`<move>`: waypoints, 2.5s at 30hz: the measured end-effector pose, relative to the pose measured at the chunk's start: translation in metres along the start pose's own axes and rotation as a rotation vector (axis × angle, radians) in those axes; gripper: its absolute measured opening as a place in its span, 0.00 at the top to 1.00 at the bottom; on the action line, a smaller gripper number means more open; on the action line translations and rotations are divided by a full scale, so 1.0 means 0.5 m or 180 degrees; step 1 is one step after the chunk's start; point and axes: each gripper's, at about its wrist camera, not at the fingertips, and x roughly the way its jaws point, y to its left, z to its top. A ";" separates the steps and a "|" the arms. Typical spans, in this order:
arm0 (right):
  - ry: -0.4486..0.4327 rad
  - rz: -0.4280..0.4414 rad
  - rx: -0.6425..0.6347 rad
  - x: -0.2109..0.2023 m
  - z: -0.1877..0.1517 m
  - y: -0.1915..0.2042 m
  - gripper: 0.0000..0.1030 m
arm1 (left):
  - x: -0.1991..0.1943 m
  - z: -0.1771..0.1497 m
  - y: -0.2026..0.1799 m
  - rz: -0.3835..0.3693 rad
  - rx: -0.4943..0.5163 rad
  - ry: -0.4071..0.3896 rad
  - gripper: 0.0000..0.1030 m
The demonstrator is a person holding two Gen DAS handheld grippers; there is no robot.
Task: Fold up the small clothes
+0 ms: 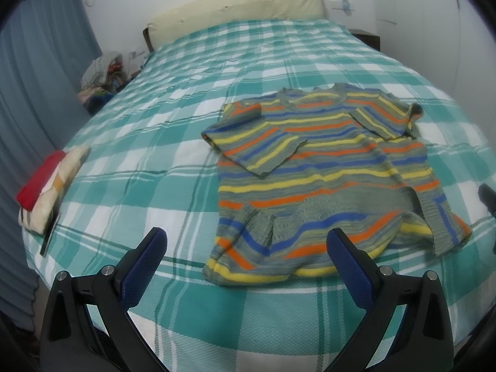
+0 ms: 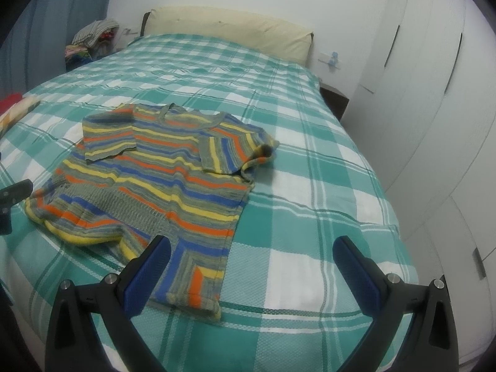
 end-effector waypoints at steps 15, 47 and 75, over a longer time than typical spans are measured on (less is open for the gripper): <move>-0.0455 0.0390 -0.0040 -0.022 0.069 -0.030 0.00 | 0.010 0.074 0.080 -0.0147 0.0083 0.0042 0.00; 0.0639 0.0417 0.1517 0.338 0.186 -0.497 0.95 | 0.153 0.116 0.155 -0.0267 -0.0436 -0.0012 0.01; 0.1223 -0.0041 0.2535 0.393 -0.056 -0.632 0.96 | 0.182 0.092 0.155 -0.0092 -0.0363 0.0151 0.01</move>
